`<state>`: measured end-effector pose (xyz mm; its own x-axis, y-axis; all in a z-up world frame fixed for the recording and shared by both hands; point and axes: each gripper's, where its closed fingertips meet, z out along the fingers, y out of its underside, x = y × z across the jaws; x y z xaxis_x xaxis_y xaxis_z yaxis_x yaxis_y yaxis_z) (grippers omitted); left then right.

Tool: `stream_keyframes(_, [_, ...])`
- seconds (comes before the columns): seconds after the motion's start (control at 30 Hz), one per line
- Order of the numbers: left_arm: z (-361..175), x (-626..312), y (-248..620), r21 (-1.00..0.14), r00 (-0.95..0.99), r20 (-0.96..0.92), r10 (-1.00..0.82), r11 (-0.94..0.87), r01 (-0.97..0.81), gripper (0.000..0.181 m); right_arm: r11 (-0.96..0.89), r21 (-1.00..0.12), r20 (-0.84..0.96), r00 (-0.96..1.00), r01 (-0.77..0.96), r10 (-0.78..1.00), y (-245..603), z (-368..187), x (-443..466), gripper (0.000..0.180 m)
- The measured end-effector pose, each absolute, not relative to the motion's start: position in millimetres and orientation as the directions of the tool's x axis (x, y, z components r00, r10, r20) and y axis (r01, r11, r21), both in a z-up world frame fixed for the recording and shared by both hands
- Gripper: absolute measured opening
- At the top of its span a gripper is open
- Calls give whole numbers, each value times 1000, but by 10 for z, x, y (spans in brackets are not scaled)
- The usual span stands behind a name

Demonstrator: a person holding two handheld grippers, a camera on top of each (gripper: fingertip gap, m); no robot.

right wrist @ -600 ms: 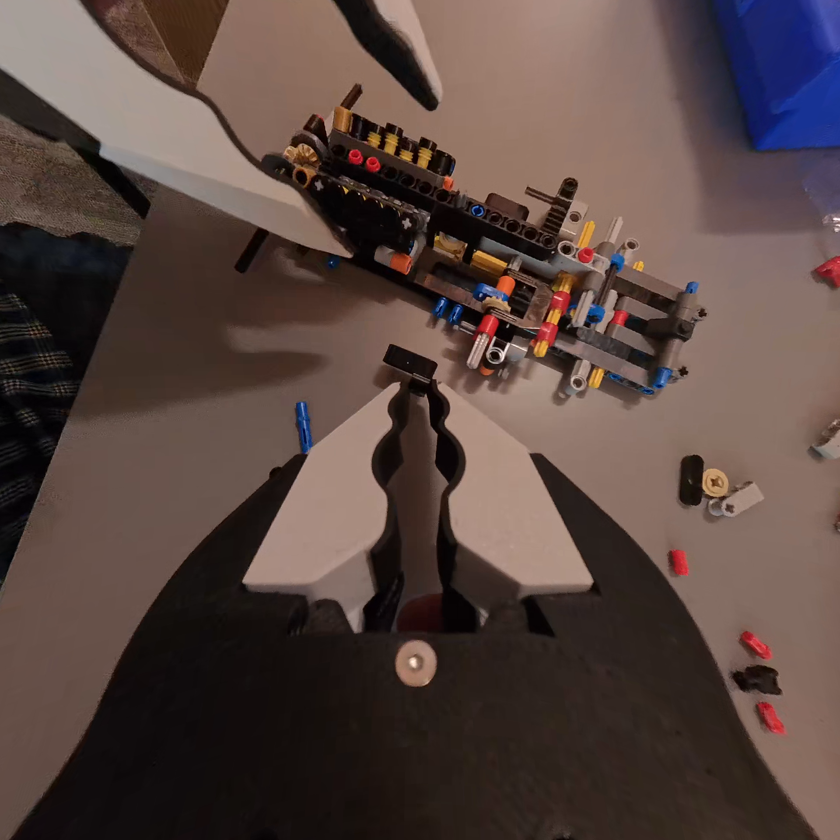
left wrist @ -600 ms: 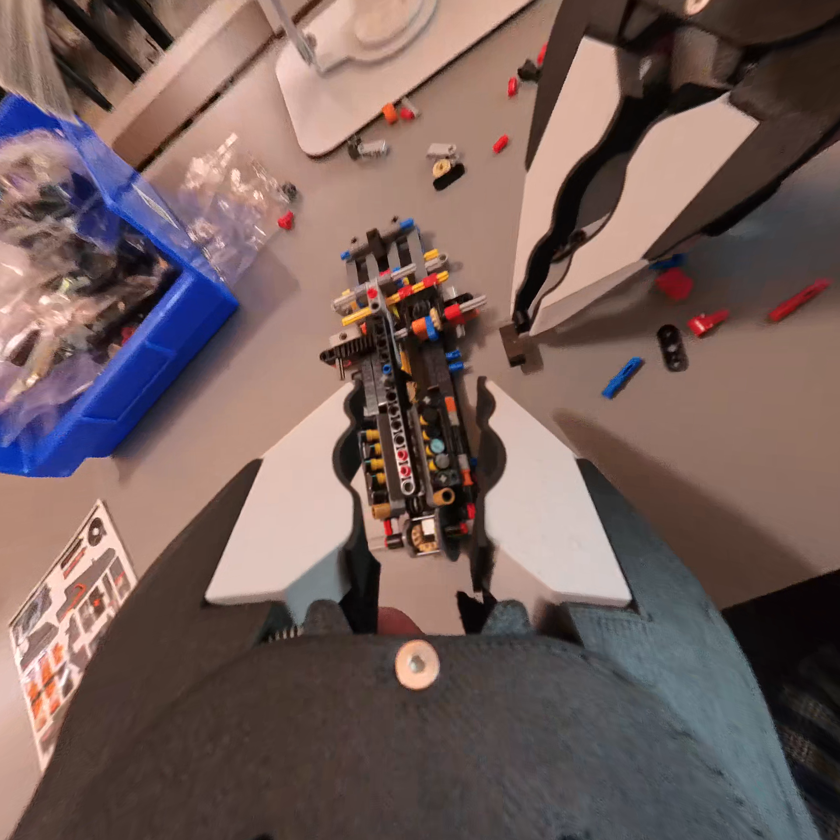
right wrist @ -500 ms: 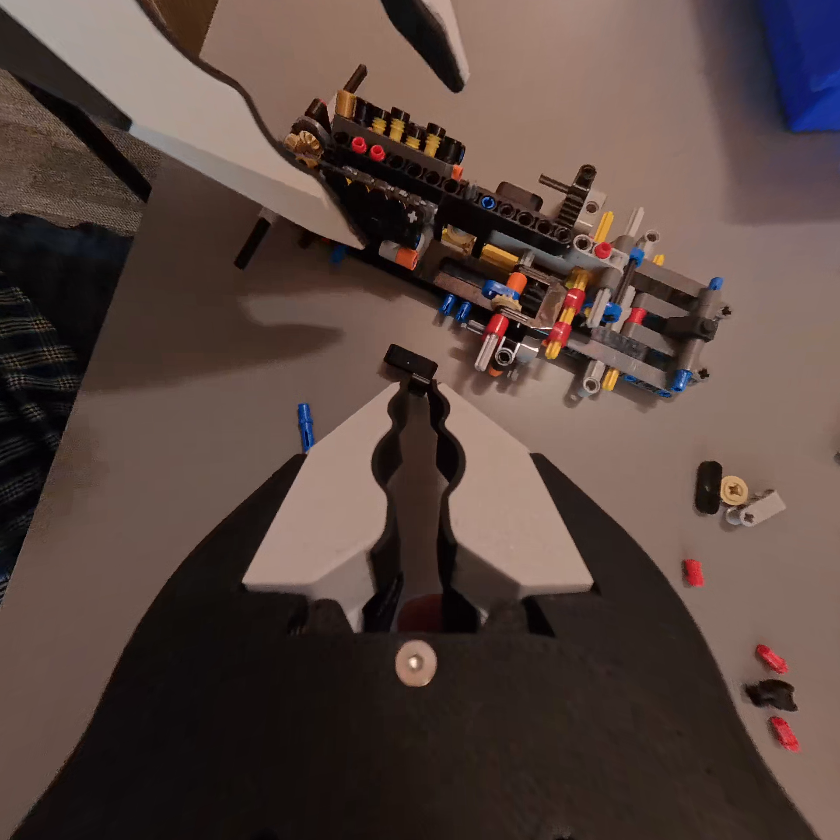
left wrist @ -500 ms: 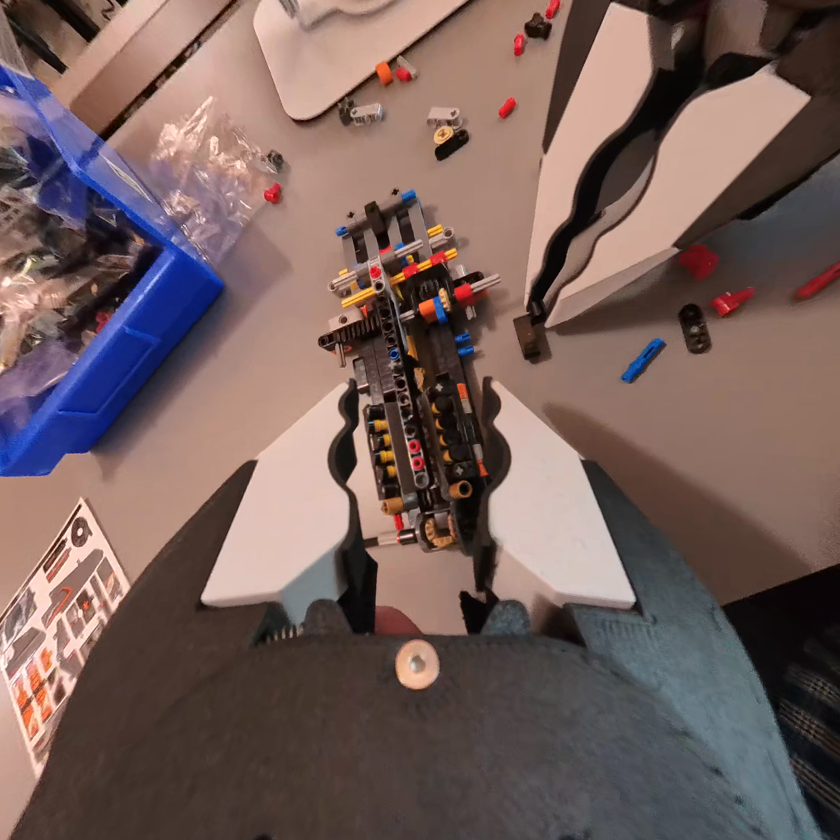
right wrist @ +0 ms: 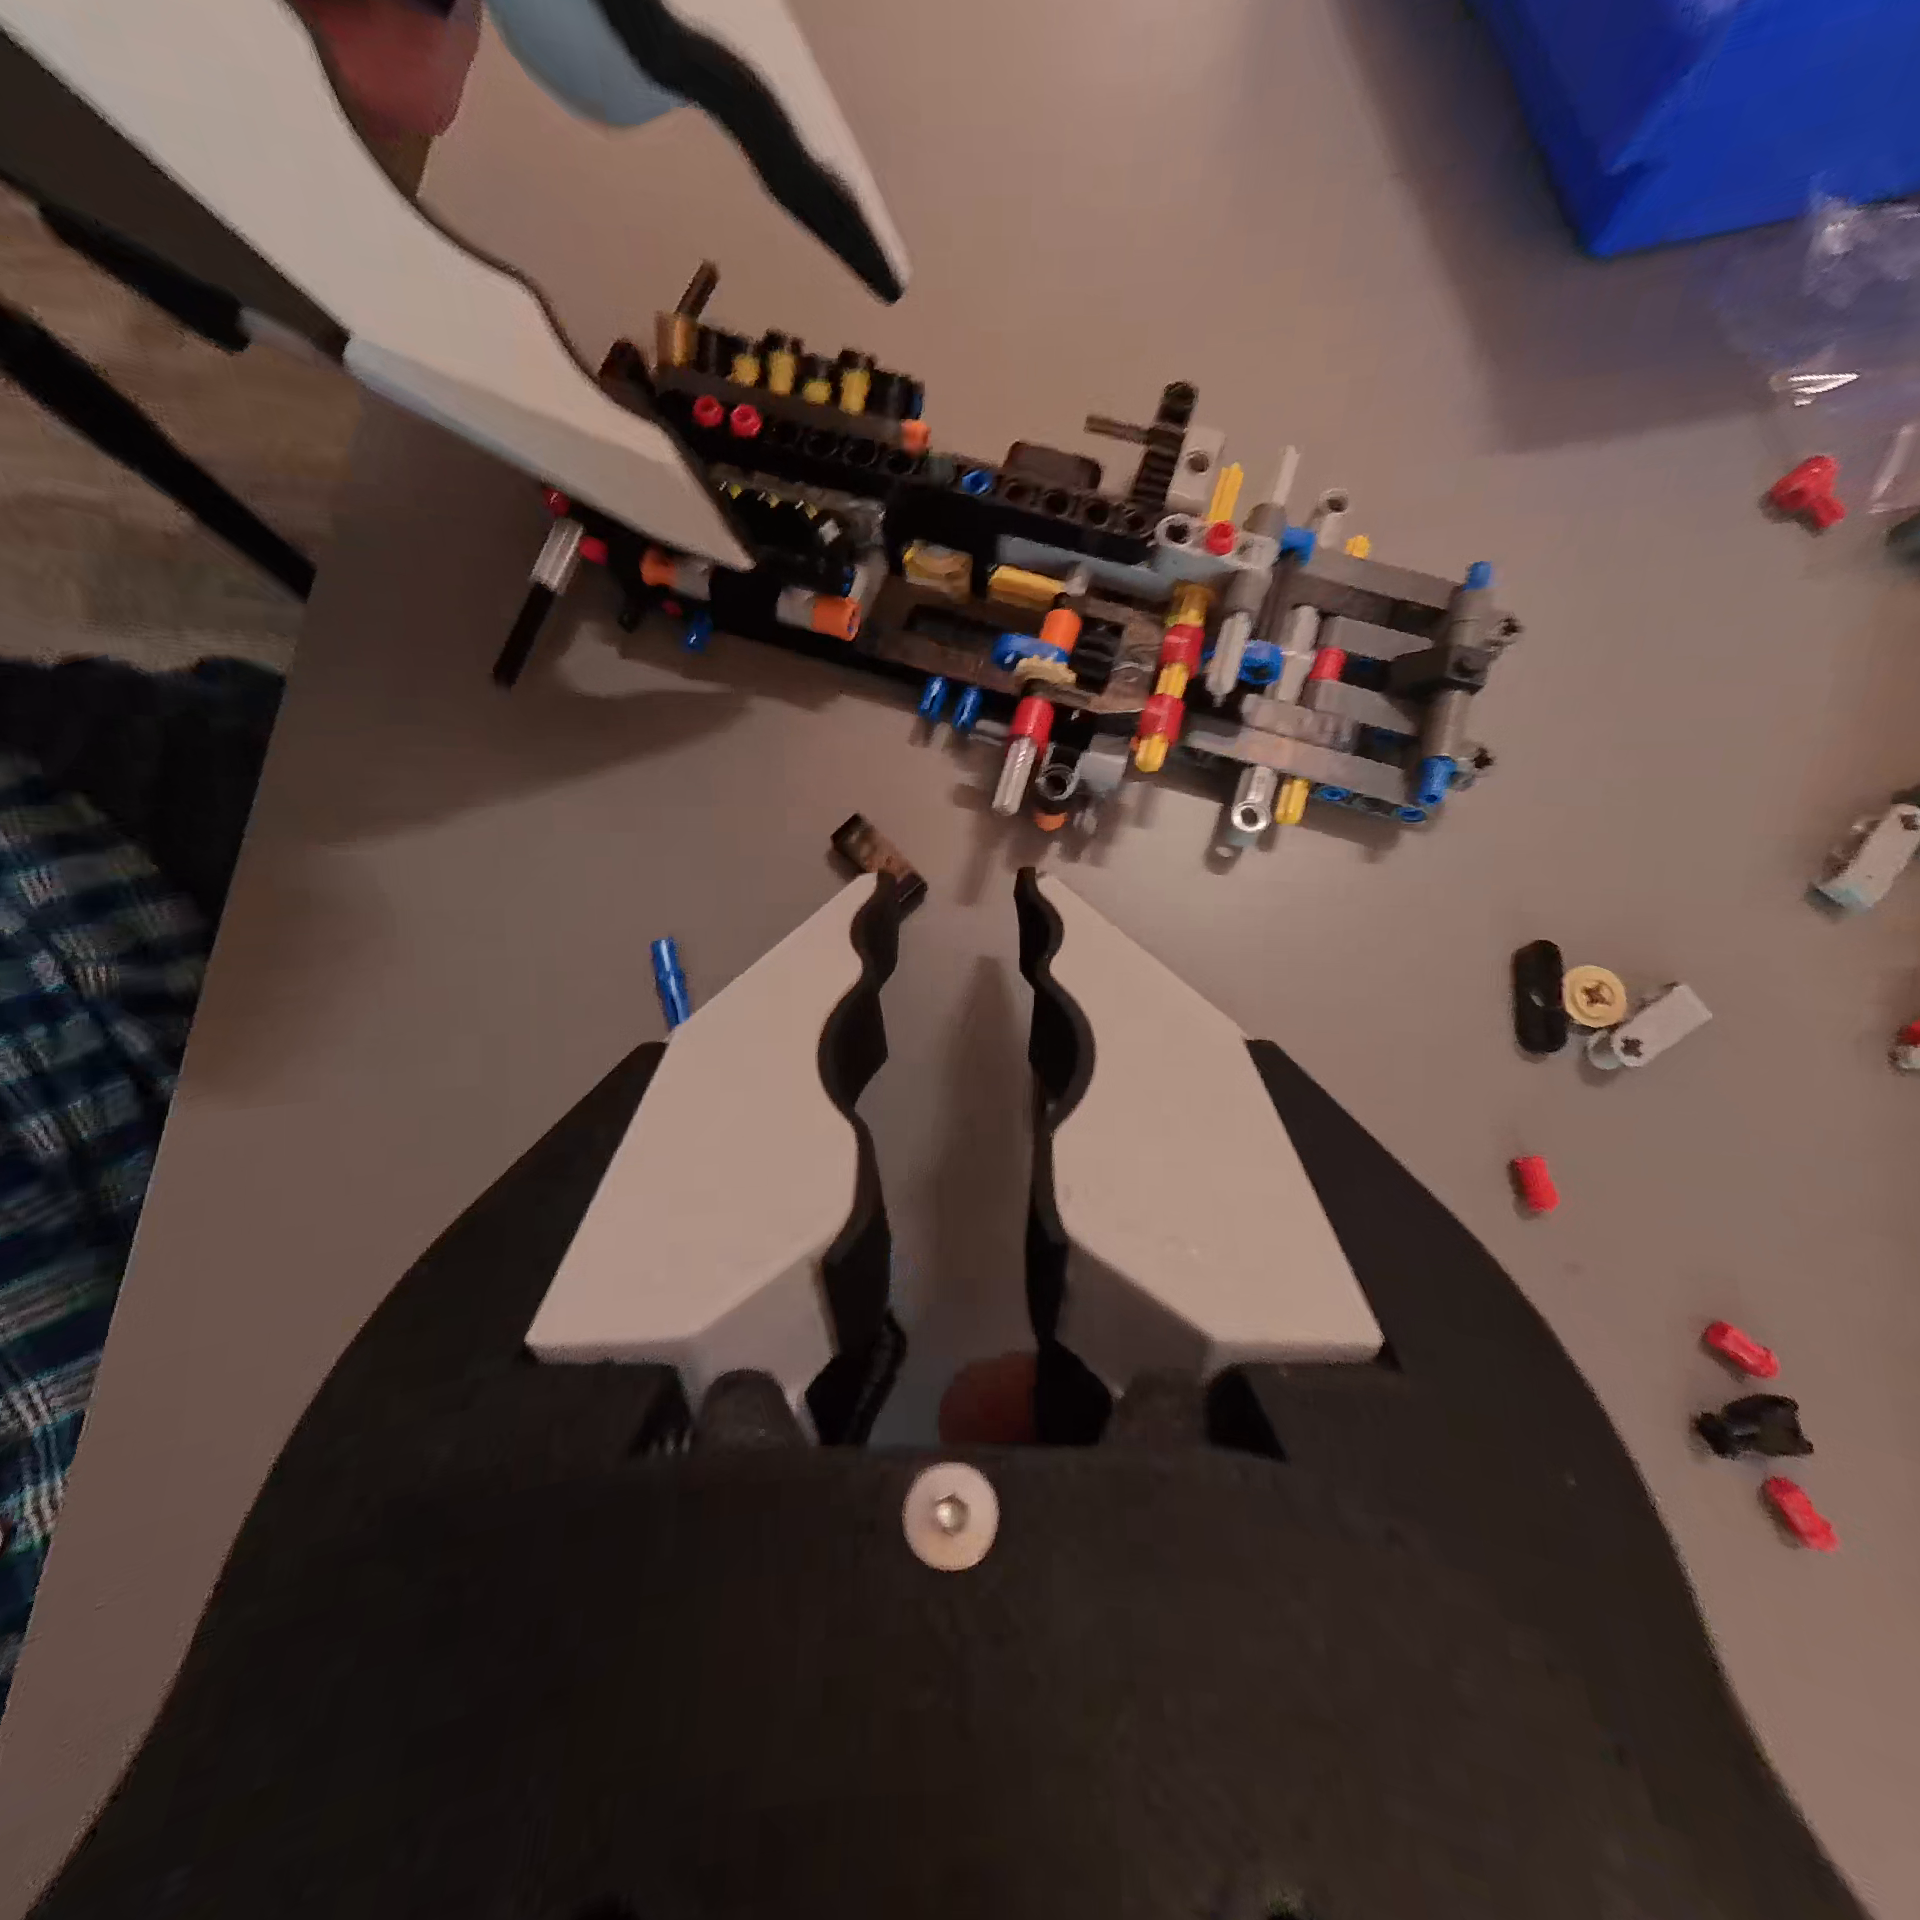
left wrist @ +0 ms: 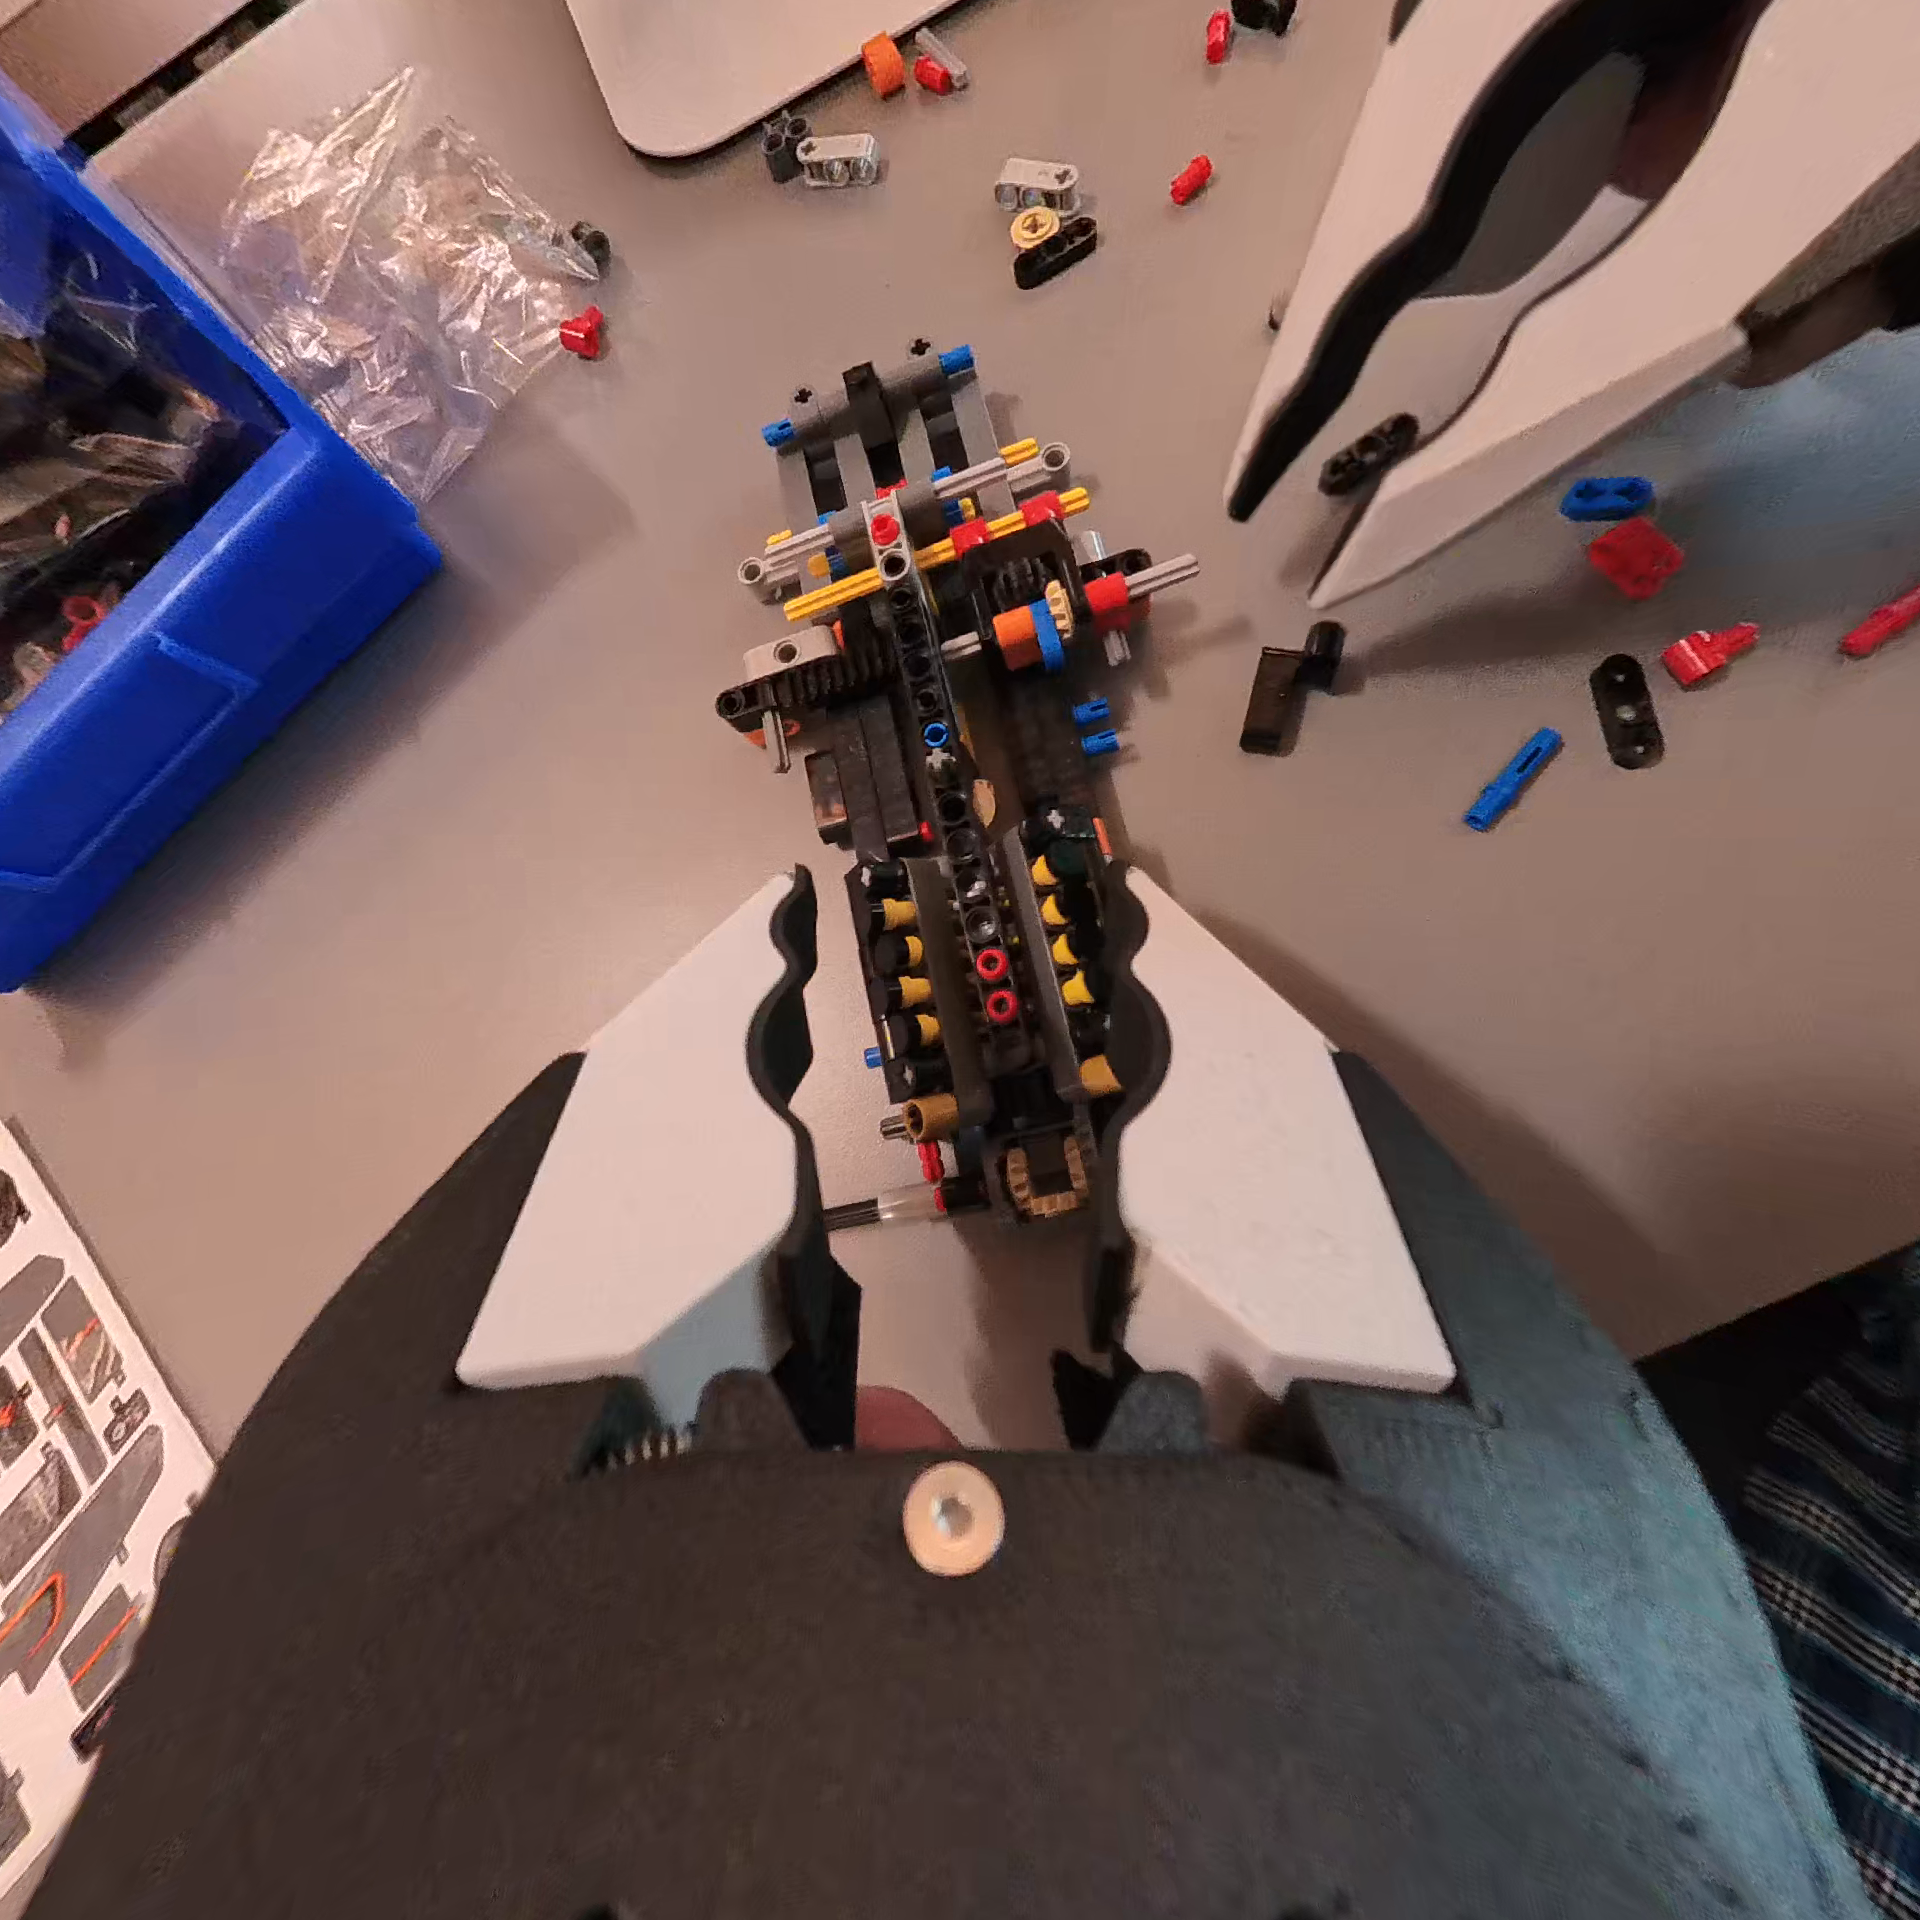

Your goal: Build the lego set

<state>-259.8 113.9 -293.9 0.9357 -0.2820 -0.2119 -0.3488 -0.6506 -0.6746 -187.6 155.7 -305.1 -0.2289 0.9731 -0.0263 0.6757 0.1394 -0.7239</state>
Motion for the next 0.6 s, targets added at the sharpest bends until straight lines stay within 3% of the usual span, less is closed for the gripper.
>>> stream_keyframes(0.2, [-2961,-2598,1132,-686,944,-176,-280,-653,-321,54,37,-732,-38,-95,680,995,1614,-3099,-2016,45])
stream_keyframes(0.6, [-3019,-2561,1127,-695,950,-77,-301,-667,-268,52,-21,-725,-35,-6,689,999,1657,-3219,-2191,40])
